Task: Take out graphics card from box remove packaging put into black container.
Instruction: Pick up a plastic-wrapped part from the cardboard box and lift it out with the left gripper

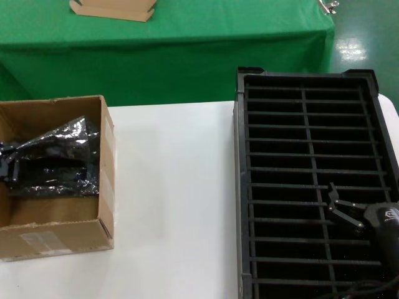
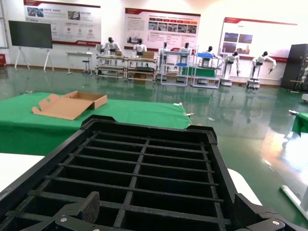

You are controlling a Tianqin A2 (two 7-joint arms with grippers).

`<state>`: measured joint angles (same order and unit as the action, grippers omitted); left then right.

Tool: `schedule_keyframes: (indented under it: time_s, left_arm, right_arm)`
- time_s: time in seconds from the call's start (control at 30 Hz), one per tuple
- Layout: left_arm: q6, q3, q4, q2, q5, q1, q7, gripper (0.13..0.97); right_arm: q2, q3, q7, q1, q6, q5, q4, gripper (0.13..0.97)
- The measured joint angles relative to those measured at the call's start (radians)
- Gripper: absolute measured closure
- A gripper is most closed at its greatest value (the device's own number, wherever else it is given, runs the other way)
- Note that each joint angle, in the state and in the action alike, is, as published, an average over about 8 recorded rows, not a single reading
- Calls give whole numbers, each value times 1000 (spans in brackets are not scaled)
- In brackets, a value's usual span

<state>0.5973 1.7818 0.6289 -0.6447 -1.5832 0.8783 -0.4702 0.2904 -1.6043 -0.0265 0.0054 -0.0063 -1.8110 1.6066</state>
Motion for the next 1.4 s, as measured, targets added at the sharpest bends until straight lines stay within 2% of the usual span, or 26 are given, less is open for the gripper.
schedule_keyframes:
  time_s: [0.2, 0.43, 0.6, 0.7, 0.8, 1.0, 1.07, 1.13, 1.2, 1.27, 1.4]
  left_arm:
    - [-51, -44, 150, -29, -26, -114, 117, 957]
    - [-150, -108, 336, -43, -57, -266, 255, 957]
    - [-229, -128, 471, -53, -30, -359, 370, 958]
    - [-268, -136, 552, -55, 26, -402, 455, 958]
    - [-287, -159, 628, -43, 113, -440, 548, 958]
    - [-267, -242, 761, 17, 317, -497, 703, 958]
    - [-256, -267, 797, 34, 363, -512, 732, 958]
    - [-251, -287, 825, 45, 386, -526, 746, 958]
    - [-250, -301, 842, 46, 384, -538, 746, 958]
    - [-254, -312, 850, 39, 356, -549, 733, 958]
    - [-257, -339, 849, 19, 244, -571, 666, 958]
  right_arm:
    - [0, 0, 0, 0, 0, 0, 0, 129]
    - [0, 0, 0, 0, 0, 0, 0, 129]
    - [0, 0, 0, 0, 0, 0, 0, 129]
    - [0, 0, 0, 0, 0, 0, 0, 129]
    - [0, 0, 0, 0, 0, 0, 0, 129]
    - [0, 0, 0, 0, 0, 0, 0, 129]
    - [0, 0, 0, 0, 0, 0, 0, 129]
    - [0, 0, 0, 0, 0, 0, 0, 129]
    - [0, 0, 0, 0, 0, 0, 0, 129]
    - [0, 0, 0, 0, 0, 0, 0, 129]
    - [0, 0, 0, 0, 0, 0, 0, 129]
